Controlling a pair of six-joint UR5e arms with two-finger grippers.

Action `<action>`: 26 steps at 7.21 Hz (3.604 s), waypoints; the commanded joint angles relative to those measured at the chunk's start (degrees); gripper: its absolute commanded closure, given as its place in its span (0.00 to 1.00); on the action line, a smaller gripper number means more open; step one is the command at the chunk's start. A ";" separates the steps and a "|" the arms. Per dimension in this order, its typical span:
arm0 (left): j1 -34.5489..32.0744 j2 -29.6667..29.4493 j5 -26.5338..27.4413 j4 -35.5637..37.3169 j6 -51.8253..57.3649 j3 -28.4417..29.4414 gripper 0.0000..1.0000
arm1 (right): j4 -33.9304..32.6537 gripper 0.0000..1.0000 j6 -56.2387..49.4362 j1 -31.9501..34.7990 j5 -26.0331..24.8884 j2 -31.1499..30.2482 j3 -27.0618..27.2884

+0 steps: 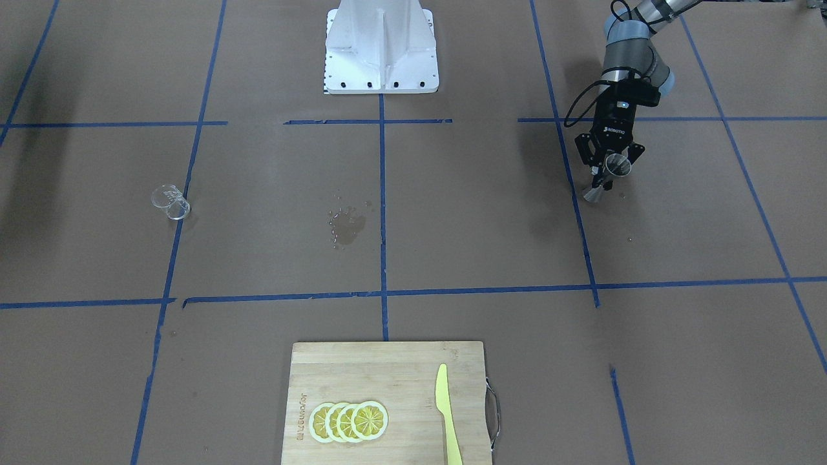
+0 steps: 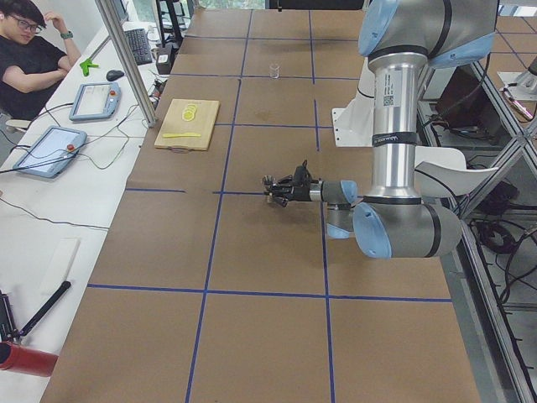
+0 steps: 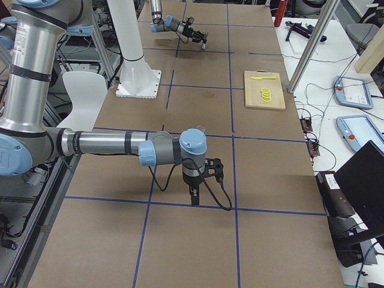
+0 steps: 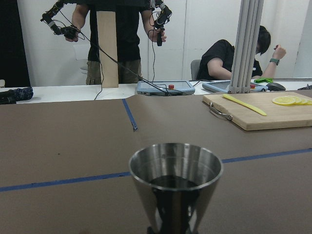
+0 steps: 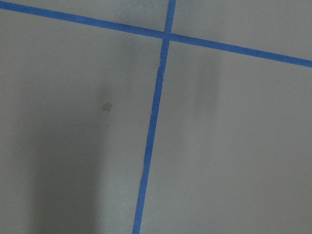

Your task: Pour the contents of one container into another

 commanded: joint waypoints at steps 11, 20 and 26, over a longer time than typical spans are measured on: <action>0.61 -1.88 0.07 -0.18 1.47 1.45 0.00 | -0.05 0.00 0.03 0.00 0.00 0.00 0.09; -0.09 4.10 -0.89 -8.40 13.82 -12.87 0.00 | 0.04 0.00 0.12 0.09 0.00 0.09 0.44; -28.49 5.94 -45.96 -3.45 28.59 -12.88 0.00 | 0.04 0.00 0.64 0.09 -0.44 0.09 0.35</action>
